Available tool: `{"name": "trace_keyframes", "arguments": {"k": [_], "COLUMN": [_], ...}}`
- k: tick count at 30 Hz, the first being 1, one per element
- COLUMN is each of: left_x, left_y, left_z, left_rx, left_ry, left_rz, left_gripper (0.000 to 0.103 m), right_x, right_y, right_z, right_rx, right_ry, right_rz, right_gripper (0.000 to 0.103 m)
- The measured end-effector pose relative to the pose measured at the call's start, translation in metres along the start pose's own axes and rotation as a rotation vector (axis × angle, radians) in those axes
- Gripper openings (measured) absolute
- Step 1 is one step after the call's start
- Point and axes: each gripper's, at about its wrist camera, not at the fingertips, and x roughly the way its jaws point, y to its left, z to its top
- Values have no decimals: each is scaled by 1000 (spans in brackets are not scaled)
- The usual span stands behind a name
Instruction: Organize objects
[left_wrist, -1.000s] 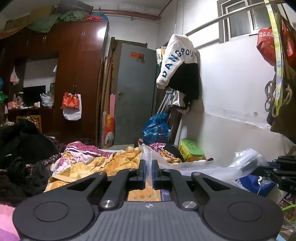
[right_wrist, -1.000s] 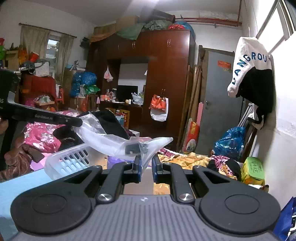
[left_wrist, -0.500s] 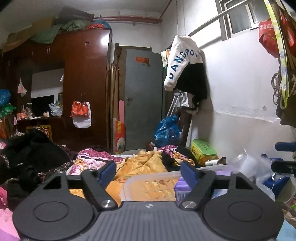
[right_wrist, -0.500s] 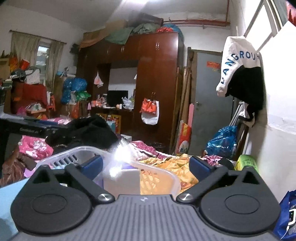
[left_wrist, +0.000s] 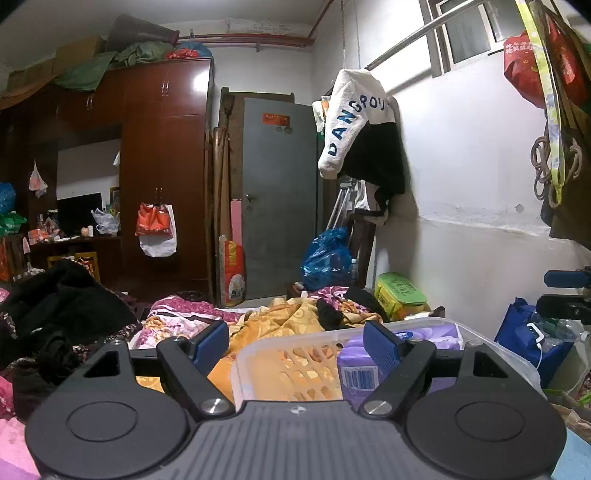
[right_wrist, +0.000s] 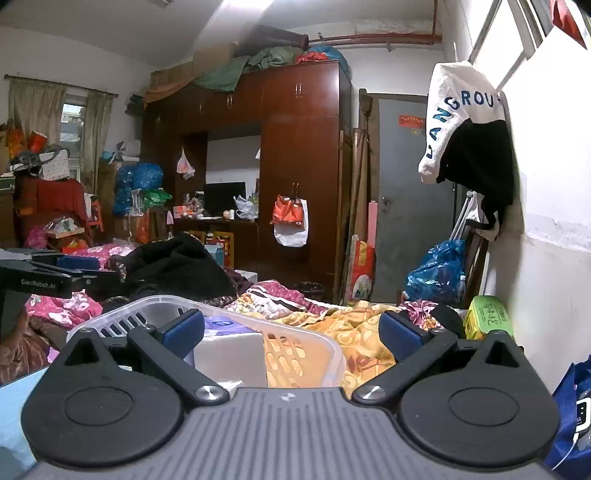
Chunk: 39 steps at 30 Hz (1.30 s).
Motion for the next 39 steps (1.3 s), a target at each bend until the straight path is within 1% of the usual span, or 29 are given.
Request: {"name": "trace_keyframes", "arguments": {"k": [8,13,23,26,28,29,30,31,32,33,34,36,37,39], "left_x": [-7,-10,-21,-26,-32,-36,-40,-43,-47,-49,-52,-61,-67,-80], "left_y": [-5,-5,-16,-19,-22,-23,-24,-26,-28,-30,-32,-37,-39,-44], "left_z": [-6,-7,-8,-9,-12,-13,-16,-18,-20,-22,-25,-32,-36,-44], "left_rx": [33,33,66,69,70,69,71,76,79,77,75,81,90,96], "left_ry": [4,3,-7,-5,-3,-8,-9,-4,15,37,53,66,55,43], "left_rz": [-7,-18,-39,-55,-60,-63,-69,-78,-88,-101,-114,-123,-119,-102], "left_gripper": [85,85,85,85,85,86,91,93,96,96,96,96,96,96], "right_x": [-3,-2,-3,-8,-12,-14,-16,-18,-20,-22,-25,-33,-35,-39], "right_y": [6,8,5,9,11,12,13,17,22,30,38,53,60,71], "right_z": [0,0,-3,-4,-6,-6,-8,-10,-12,-17,-21,-31,-34,-37], "right_rx": [-17,-26,-14,-13,6,20,35,52,63,61,48,7,0,-5], "right_ry": [-3,-2,2,5,22,27,32,39,45,56,52,31,39,78], "right_rz": [15,19,31,17,8,0,-16,-52,-109,-186,-229,-260,-268,-256], "right_gripper": [103,103,103,103,103,103,103,103,103,103,103,103,103,103]}}
